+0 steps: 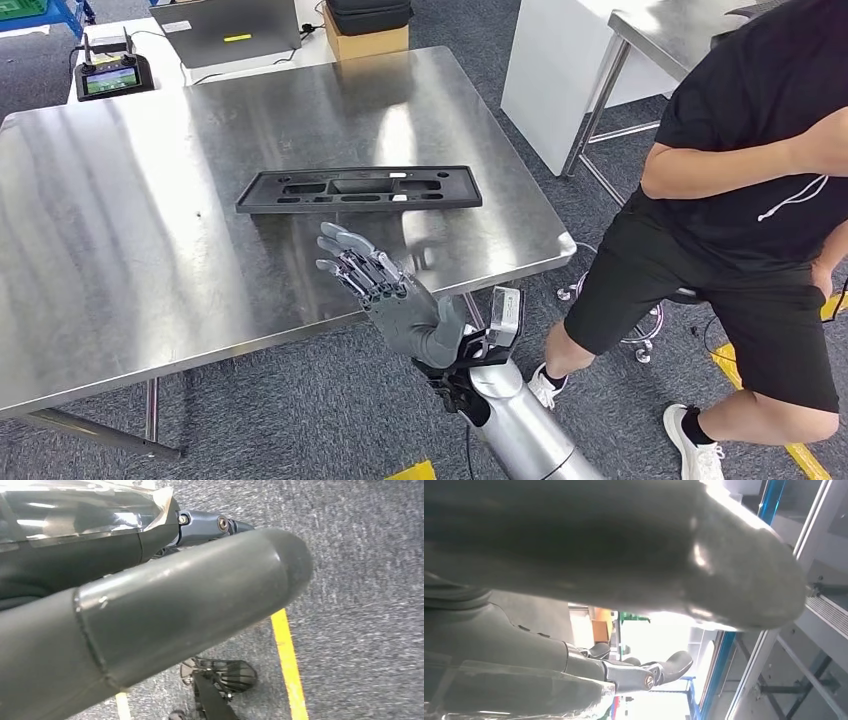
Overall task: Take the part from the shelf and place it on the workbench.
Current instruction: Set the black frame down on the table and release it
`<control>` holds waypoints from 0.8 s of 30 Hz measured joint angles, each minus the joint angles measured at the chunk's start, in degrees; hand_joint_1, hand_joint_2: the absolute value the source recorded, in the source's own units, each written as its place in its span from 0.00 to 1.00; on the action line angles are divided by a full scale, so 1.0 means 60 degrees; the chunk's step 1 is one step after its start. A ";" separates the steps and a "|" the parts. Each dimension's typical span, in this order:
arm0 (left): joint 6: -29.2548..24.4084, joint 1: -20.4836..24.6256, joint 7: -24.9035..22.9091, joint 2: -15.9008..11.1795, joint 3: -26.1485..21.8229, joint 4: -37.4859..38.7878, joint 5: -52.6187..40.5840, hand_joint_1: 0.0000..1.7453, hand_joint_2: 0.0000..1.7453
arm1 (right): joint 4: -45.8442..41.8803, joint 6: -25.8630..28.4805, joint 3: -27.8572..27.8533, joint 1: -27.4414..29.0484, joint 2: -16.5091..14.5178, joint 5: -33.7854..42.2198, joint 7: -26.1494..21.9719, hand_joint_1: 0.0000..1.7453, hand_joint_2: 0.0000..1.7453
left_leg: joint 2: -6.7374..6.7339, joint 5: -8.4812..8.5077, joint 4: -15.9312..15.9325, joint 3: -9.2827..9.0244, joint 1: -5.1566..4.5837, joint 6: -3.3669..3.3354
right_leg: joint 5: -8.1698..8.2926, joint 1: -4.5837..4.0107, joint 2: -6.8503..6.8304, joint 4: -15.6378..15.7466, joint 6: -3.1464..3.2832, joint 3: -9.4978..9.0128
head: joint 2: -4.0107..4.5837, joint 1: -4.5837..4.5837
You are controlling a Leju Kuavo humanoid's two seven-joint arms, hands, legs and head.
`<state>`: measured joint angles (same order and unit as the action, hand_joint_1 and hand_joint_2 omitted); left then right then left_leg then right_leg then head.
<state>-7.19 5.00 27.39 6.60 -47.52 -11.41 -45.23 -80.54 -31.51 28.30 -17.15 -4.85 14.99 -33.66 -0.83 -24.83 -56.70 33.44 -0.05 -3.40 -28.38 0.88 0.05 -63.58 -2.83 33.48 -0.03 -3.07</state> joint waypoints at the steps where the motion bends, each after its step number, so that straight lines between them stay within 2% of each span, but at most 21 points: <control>1: 0.0000 0.0000 -0.0001 0.0002 0.0000 0.0000 0.0000 0.00 0.00 | 0.0005 0.0000 0.0008 -0.0001 0.0001 0.0000 -0.0001 0.00 0.00 | 0.0000 0.0038 -0.0029 0.0050 -0.0009 0.0046 | 0.0024 -0.0022 -0.0003 0.0606 0.0041 -0.0431 | -0.0001 0.0006; 2: 0.0000 0.0001 -0.0002 0.0002 0.0000 0.0000 0.0001 0.00 0.00 | 0.0008 0.0001 0.0016 -0.0004 0.0005 0.0001 -0.0004 0.00 0.00 | 0.0000 0.0070 -0.0065 0.0085 -0.0019 0.0091 | 0.0008 -0.0045 -0.0005 0.1029 0.0097 -0.0693 | -0.0002 0.0000; 3: 0.0000 0.0001 -0.0003 0.0005 0.0001 0.0000 0.0000 0.00 0.00 | 0.0016 0.0002 0.0026 -0.0007 0.0011 0.0001 -0.0006 0.00 0.00 | 0.0000 0.0109 -0.0088 0.0114 -0.0026 0.0143 | -0.0024 -0.0070 -0.0001 0.1166 0.0155 -0.0763 | -0.0003 0.0003; 5: -0.0001 -0.0002 -0.0007 0.0008 0.0001 0.0000 -0.0004 0.00 0.00 | 0.0037 0.0010 0.0059 -0.0012 0.0020 -0.0007 -0.0011 0.00 0.00 | 0.0017 0.0152 -0.0139 0.0165 -0.0004 0.0254 | 0.0074 -0.0031 -0.0005 0.1191 0.0278 -0.0678 | -0.0002 -0.0009; 6: -0.0002 -0.0005 -0.0013 0.0007 0.0002 0.0001 -0.0009 0.00 0.00 | 0.0046 0.0025 0.0080 -0.0018 0.0019 -0.0028 -0.0010 0.00 0.00 | 0.0040 0.0043 -0.0223 0.0229 0.0017 0.0313 | 0.0136 0.0008 -0.0013 0.1200 0.0370 -0.0632 | -0.0002 -0.0003; 7: -0.0003 -0.0008 -0.0021 0.0004 0.0001 0.0002 -0.0018 0.00 0.00 | 0.0051 0.0051 0.0102 -0.0020 0.0016 -0.0057 -0.0009 0.00 0.00 | 0.0068 -0.0211 -0.0434 0.0333 0.0044 0.0372 | 0.0217 0.0050 -0.0025 0.1224 0.0469 -0.0564 | -0.0001 0.0007; 8: -0.0004 -0.0011 -0.0032 -0.0006 0.0001 0.0003 -0.0027 0.00 0.00 | 0.0055 0.0090 0.0123 -0.0020 0.0014 -0.0098 -0.0008 0.00 0.00 | 0.0096 -0.0594 -0.0806 0.0483 0.0079 0.0426 | 0.0299 0.0079 -0.0036 0.1234 0.0545 -0.0487 | -0.0001 0.0021; 10: -0.0003 -0.0014 -0.0051 -0.0016 0.0000 0.0004 -0.0040 0.00 0.00 | 0.0064 0.0165 0.0153 0.0005 0.0015 -0.0190 -0.0020 0.00 0.00 | 0.0121 -0.1370 -0.1868 0.0830 0.0134 0.0529 | 0.0459 0.0063 -0.0042 0.1225 0.0602 -0.0271 | -0.0002 0.0044; 11: -0.0001 -0.0016 -0.0060 -0.0025 0.0000 0.0004 -0.0041 0.00 0.00 | 0.0071 0.0197 0.0168 0.0030 0.0019 -0.0236 -0.0032 0.00 0.00 | 0.0123 -0.1534 -0.2302 0.0923 0.0164 0.0569 | 0.0541 0.0060 -0.0042 0.1217 0.0590 -0.0162 | -0.0003 0.0044; 12: 0.0002 -0.0017 -0.0070 -0.0033 0.0000 0.0004 -0.0042 0.00 0.00 | 0.0077 0.0220 0.0180 0.0063 0.0025 -0.0280 -0.0046 0.00 0.00 | 0.0121 -0.1489 -0.2483 0.0886 0.0199 0.0602 | 0.0619 0.0064 -0.0042 0.1205 0.0564 -0.0054 | -0.0003 0.0044; 13: 0.0004 -0.0017 -0.0084 -0.0039 0.0000 0.0004 -0.0042 0.00 0.00 | 0.0081 0.0240 0.0192 0.0095 0.0030 -0.0325 -0.0056 0.00 0.00 | 0.0119 -0.1274 -0.2342 0.0684 0.0239 0.0629 | 0.0688 0.0080 -0.0041 0.1188 0.0522 0.0048 | -0.0003 0.0044; 14: 0.0005 -0.0016 -0.0097 -0.0045 0.0000 0.0004 -0.0042 0.00 0.00 | 0.0082 0.0255 0.0203 0.0119 0.0033 -0.0368 -0.0062 0.00 0.00 | 0.0118 -0.0986 -0.1864 0.0305 0.0282 0.0659 | 0.0747 0.0102 -0.0038 0.1158 0.0469 0.0140 | -0.0003 0.0045; 15: 0.0005 -0.0008 -0.0108 -0.0045 0.0001 0.0005 -0.0045 0.00 0.00 | 0.0080 0.0265 0.0209 0.0133 0.0034 -0.0411 -0.0066 0.00 0.00 | 0.0135 -0.0846 -0.1222 -0.0144 0.0309 0.0698 | 0.0800 0.0115 -0.0033 0.1124 0.0406 0.0217 | -0.0003 0.0050; 16: 0.0005 0.0001 -0.0116 -0.0042 0.0002 0.0005 -0.0048 0.00 0.00 | 0.0078 0.0276 0.0214 0.0138 0.0034 -0.0453 -0.0073 0.00 0.00 | 0.0172 -0.0766 -0.0675 -0.0514 0.0302 0.0690 | 0.0851 0.0119 -0.0030 0.1096 0.0329 0.0273 | -0.0003 0.0051; 17: 0.0005 0.0005 -0.0117 -0.0036 0.0003 0.0005 -0.0053 0.00 0.00 | 0.0076 0.0289 0.0221 0.0139 0.0033 -0.0500 -0.0084 0.00 0.00 | 0.0211 -0.0767 -0.0299 -0.0754 0.0281 0.0658 | 0.0897 0.0111 -0.0027 0.1077 0.0259 0.0303 | -0.0003 0.0045; 19: 0.0004 0.0006 -0.0117 -0.0029 0.0004 0.0006 -0.0059 0.00 0.00 | 0.0076 0.0308 0.0232 0.0139 0.0033 -0.0560 -0.0103 0.00 0.00 | 0.0272 -0.0786 -0.0156 -0.0822 0.0227 0.0558 | 0.0953 0.0089 -0.0028 0.1074 0.0174 0.0314 | -0.0003 0.0026; 22: 0.0004 0.0002 -0.0117 -0.0028 0.0004 0.0007 -0.0061 0.00 0.00 | 0.0075 0.0313 0.0237 0.0138 0.0033 -0.0577 -0.0111 0.00 0.00 | 0.0275 -0.0781 -0.0157 -0.0809 0.0224 0.0540 | 0.0963 0.0085 -0.0028 0.1073 0.0160 0.0309 | -0.0003 0.0020; 24: 0.0004 0.0002 -0.0116 -0.0028 0.0004 0.0007 -0.0067 0.00 0.00 | 0.0073 0.0326 0.0246 0.0141 0.0035 -0.0607 -0.0143 0.00 0.00 | 0.0277 -0.0779 -0.0167 -0.0778 0.0199 0.0513 | 0.1004 0.0081 -0.0028 0.1078 0.0102 0.0308 | -0.0003 0.0025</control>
<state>-7.16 5.01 26.69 6.43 -47.50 -11.37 -45.63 -80.10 -29.56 29.78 -16.31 -4.64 11.35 -34.52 0.83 -29.51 -57.71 28.78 1.14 -0.32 -22.36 1.37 -0.12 -57.11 -2.22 35.33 -0.04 -2.92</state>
